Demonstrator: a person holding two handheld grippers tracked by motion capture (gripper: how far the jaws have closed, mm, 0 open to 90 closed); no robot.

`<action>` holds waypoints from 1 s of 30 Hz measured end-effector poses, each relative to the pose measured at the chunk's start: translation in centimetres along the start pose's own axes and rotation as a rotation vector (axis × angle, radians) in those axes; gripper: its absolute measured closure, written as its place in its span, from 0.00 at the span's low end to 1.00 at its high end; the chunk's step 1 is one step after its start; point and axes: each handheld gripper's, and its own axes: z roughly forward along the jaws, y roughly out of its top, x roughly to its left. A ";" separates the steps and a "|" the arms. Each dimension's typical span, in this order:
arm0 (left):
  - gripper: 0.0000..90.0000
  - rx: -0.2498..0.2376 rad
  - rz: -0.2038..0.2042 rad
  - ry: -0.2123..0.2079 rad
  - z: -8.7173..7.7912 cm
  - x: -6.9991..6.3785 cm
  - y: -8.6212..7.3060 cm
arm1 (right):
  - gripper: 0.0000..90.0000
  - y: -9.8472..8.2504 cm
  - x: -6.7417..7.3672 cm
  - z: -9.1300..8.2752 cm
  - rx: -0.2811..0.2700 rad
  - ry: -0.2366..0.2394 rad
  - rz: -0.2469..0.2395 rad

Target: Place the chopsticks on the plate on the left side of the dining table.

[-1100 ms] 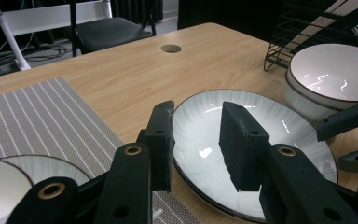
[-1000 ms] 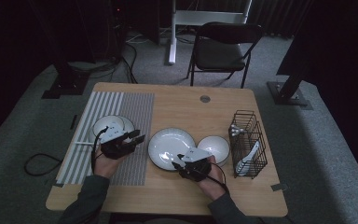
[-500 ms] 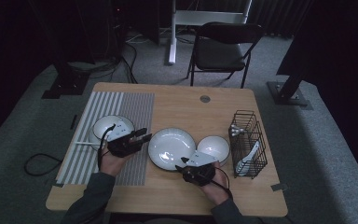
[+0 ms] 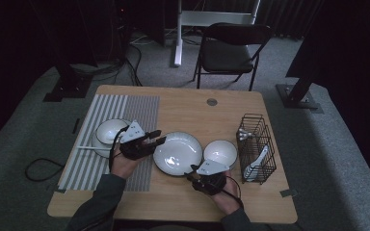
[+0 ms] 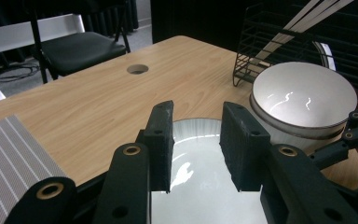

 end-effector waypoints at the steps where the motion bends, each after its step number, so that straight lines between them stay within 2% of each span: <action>1: 0.73 -0.003 0.000 -0.003 0.1 0.0 0.1 | 0.67 -0.1 0.0 -0.1 -0.001 0.001 0.000; 3: 0.73 -0.005 -0.002 -0.012 0.2 0.1 0.4 | 0.67 -0.2 -0.1 -0.2 0.000 -0.003 0.008; 18: 0.72 -0.024 0.069 -0.076 1.6 -0.8 3.3 | 0.66 -1.4 -0.4 -0.9 0.003 -0.017 0.039; 30: 0.71 -0.029 0.086 -0.110 3.0 -1.3 5.0 | 0.66 -1.8 -0.6 -1.1 0.002 -0.013 0.052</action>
